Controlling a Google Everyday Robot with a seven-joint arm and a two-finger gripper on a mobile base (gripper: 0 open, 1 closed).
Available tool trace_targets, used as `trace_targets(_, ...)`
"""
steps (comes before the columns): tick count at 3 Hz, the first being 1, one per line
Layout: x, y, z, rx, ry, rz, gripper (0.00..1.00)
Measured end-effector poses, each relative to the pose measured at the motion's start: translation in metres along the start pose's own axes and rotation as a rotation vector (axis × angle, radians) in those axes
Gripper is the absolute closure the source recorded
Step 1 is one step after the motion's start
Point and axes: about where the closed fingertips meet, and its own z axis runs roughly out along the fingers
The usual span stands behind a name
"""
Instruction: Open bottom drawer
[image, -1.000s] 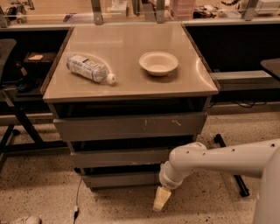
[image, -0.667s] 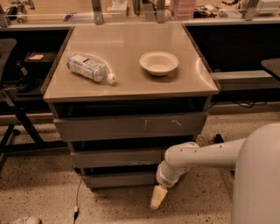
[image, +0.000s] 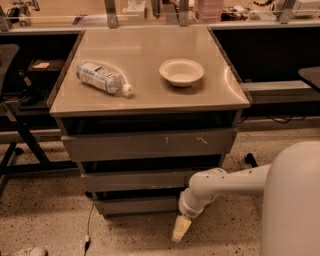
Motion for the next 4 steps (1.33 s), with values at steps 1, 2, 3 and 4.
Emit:
trace_targets(1,0.009,-0.013,0.039,0.028,-0.005,0.01,0.0)
trace_targets(2,0.017,-0.032,0.069,0.07,0.0,0.038,0.0)
trace_targets(3,0.023,-0.05,0.091,0.099,0.019,0.051,0.0)
trace_targets(4,0.028,-0.065,0.114,0.109,0.035,0.067,0.0)
